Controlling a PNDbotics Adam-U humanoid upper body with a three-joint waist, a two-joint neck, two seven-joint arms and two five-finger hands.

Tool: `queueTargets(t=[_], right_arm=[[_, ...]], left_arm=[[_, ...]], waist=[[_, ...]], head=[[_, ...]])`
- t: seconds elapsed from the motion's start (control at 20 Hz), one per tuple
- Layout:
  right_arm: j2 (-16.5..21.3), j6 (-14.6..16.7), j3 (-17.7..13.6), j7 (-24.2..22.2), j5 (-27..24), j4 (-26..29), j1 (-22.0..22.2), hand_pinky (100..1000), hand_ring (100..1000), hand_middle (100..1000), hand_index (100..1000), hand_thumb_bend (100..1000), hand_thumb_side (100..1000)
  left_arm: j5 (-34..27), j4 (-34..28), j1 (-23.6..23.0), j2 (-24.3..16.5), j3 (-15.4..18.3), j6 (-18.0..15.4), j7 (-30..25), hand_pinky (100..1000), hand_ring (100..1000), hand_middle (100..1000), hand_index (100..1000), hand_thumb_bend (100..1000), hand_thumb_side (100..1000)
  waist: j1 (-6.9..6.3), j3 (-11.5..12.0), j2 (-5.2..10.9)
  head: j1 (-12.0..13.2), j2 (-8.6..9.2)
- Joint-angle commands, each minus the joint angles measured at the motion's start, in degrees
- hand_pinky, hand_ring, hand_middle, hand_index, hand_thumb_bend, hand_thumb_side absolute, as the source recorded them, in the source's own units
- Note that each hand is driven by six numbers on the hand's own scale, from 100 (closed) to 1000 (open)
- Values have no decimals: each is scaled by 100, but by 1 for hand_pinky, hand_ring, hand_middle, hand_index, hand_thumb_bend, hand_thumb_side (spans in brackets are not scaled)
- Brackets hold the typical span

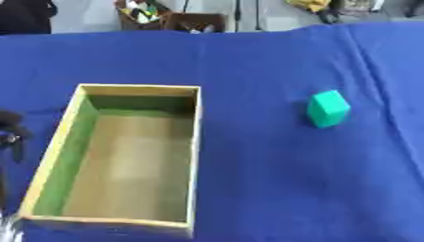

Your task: Pick up objects on the table and place them in the box.

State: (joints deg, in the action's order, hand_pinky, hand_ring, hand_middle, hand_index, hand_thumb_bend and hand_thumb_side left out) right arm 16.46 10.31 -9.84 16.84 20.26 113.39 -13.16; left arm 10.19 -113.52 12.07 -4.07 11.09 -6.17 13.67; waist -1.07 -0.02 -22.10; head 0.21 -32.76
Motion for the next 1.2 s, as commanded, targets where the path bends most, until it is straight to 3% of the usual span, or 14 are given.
queueTargets(t=[0.05,0.35,0.45,0.5,0.55,0.9,1.2], right_arm=[[86,12,-20,-17,23,121,-53,732,608,592,776,100,653],[99,33,-32,-7,27,121,-54,732,611,595,778,100,665],[129,59,-37,0,32,121,-61,732,614,598,780,100,711],[157,74,-42,10,40,121,-69,731,618,603,786,100,897],[217,101,-55,39,66,121,-83,732,622,606,789,100,989],[1034,117,-157,215,525,121,-359,755,705,680,835,100,1000],[2088,58,-133,-90,1042,121,-839,781,786,766,873,157,1000]], left_arm=[[16,-107,32,-97,-29,-11,-24,100,363,444,490,100,890],[17,-107,36,-99,-20,-10,-15,100,363,444,490,100,891],[17,-107,35,-100,-16,-7,-11,100,363,444,490,100,891],[17,-107,35,-101,-14,-7,-9,100,363,444,490,100,890],[17,-107,34,-103,-14,-8,-7,100,363,444,490,100,890],[14,-107,19,-100,-22,-2,-17,100,364,444,490,100,891],[13,-107,-3,-108,-35,-2,-34,100,364,444,490,100,891]], waist=[[6,-4,87],[14,2,94],[12,-3,99],[10,-4,101],[8,-3,104],[19,41,119],[25,70,125]], head=[[0,5],[12,-8],[54,-59],[94,-92],[152,-141],[224,-399],[182,-343]])
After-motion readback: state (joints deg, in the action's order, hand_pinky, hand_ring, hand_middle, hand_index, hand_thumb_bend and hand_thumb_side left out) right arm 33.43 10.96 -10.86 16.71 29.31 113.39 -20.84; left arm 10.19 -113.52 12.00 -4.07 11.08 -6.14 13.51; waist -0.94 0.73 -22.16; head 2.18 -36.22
